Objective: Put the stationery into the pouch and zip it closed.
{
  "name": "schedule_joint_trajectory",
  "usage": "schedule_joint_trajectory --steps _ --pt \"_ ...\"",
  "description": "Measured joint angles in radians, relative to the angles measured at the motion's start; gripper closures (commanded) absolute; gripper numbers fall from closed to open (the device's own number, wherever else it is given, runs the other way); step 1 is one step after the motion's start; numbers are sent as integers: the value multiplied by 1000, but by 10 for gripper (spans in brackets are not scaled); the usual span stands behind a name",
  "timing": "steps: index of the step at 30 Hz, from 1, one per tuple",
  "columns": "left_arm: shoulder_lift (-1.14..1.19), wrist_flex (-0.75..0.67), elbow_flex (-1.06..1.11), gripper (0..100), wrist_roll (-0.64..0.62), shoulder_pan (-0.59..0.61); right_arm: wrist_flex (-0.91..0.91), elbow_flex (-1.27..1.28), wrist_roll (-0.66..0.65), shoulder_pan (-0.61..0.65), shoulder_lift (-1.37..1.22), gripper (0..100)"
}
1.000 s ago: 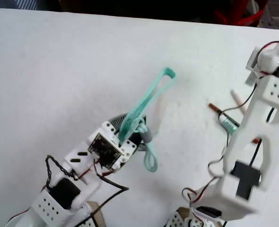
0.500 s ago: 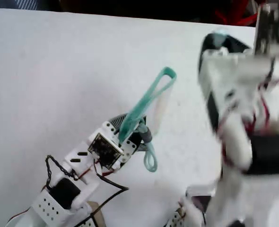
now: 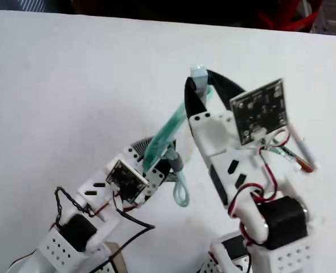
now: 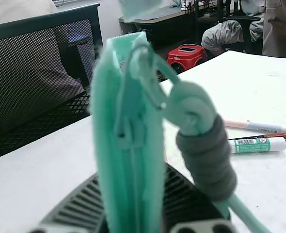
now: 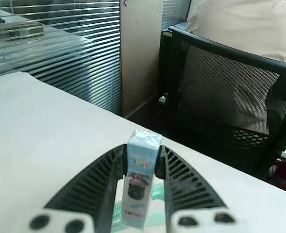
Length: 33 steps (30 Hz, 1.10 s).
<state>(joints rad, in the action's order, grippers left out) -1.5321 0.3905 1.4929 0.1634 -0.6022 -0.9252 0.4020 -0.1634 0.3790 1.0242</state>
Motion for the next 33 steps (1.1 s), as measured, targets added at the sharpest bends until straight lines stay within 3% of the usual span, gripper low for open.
schedule_joint_trajectory --steps 7,17,22,33 --pt "0 0 0 934 0 0 3 74 2 -5 41 981" --pt "2 0 0 931 0 2 43 94 -2 118 28 981" --pt "2 0 0 873 0 0 57 95 -3 118 -57 981" --pt "-2 20 -2 870 0 0 40 101 -23 68 -54 981"
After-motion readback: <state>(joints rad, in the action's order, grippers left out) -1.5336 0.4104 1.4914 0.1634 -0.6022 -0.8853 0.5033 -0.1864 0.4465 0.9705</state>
